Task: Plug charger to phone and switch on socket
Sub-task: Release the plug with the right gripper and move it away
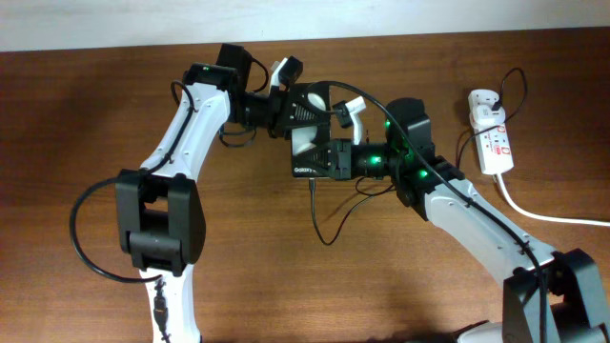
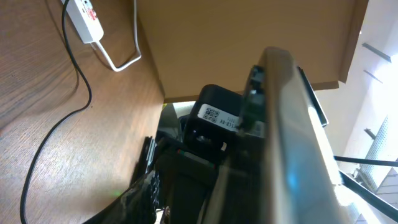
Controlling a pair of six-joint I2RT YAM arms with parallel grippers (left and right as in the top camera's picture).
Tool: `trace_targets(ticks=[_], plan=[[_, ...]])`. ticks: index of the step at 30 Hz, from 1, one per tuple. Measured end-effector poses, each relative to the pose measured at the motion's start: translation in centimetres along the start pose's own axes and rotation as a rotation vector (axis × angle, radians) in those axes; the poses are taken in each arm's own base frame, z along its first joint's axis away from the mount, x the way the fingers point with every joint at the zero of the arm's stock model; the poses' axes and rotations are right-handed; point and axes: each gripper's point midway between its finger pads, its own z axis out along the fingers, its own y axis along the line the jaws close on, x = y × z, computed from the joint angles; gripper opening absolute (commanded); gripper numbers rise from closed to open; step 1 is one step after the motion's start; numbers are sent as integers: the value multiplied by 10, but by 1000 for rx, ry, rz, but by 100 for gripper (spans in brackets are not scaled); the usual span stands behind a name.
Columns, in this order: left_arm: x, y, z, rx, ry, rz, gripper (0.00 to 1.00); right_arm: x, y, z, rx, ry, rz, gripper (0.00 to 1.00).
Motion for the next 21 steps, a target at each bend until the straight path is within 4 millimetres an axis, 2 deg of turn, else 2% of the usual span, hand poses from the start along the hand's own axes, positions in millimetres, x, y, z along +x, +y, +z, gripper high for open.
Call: trace_targets(ticks=[6,13,21], plan=[[-3,14,-12,-80,-20,-3,50,1,-5,2,17,-1,15,8],[-11,34,-45,-194,-76,-12,58,3,-13,4,45,-2,41,7],[-11,42,-52,-242,-84,-16,58,5,-16,4,55,0,55,7]])
